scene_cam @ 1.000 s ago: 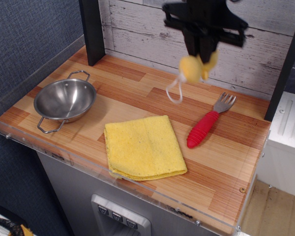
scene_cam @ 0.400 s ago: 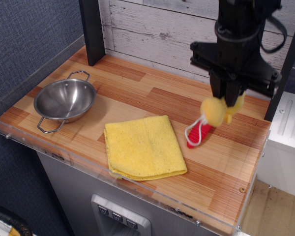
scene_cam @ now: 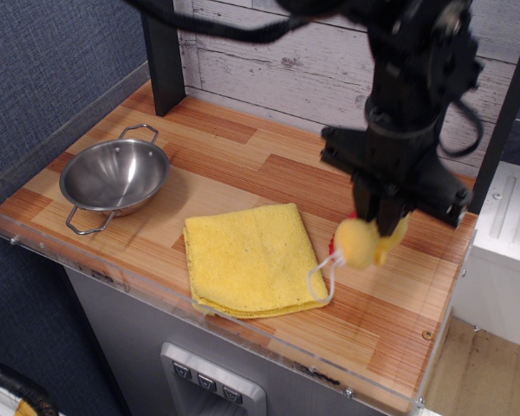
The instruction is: Moves the yellow toy to the bottom right of the table.
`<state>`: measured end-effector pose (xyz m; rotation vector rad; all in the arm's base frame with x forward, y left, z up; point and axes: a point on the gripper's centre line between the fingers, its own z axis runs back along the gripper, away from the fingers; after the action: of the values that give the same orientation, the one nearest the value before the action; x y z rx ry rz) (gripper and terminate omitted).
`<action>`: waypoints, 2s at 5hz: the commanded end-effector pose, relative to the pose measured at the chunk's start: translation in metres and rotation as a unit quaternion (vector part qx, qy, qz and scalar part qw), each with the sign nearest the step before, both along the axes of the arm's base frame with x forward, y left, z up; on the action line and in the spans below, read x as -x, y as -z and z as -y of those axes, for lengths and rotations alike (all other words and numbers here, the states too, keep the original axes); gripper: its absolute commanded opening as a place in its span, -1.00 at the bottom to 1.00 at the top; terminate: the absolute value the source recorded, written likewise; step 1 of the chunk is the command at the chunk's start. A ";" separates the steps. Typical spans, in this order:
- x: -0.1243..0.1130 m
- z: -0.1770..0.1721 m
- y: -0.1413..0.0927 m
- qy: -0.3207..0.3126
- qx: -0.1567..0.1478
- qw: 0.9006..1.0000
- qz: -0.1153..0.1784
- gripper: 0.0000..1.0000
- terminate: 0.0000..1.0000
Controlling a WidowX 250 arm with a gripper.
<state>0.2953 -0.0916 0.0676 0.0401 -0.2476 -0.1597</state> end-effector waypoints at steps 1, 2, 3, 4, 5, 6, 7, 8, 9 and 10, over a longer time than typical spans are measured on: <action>0.010 0.005 0.010 0.006 0.001 1.000 0.004 -1.00 -1.00; 0.014 0.011 0.025 0.014 0.005 1.000 -0.010 -1.00 -1.00; 0.016 0.011 0.030 0.015 0.001 1.000 -0.017 -1.00 -1.00; 0.016 0.011 0.032 0.013 0.005 1.000 -0.024 -1.00 -1.00; 0.014 0.009 0.027 0.000 0.000 1.000 -0.023 1.00 -1.00; 0.012 0.008 0.024 -0.002 -0.007 1.000 -0.021 1.00 -1.00; 0.012 0.007 0.022 -0.004 -0.008 1.000 -0.019 1.00 -1.00; 0.010 0.005 0.014 -0.008 0.000 1.000 -0.012 1.00 -1.00; 0.007 -0.002 -0.018 -0.024 0.017 0.999 0.022 1.00 -1.00; 0.006 -0.008 -0.051 -0.040 0.025 0.997 0.056 1.00 -1.00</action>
<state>0.2922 -0.0872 0.1049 0.0268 -0.3129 -0.0721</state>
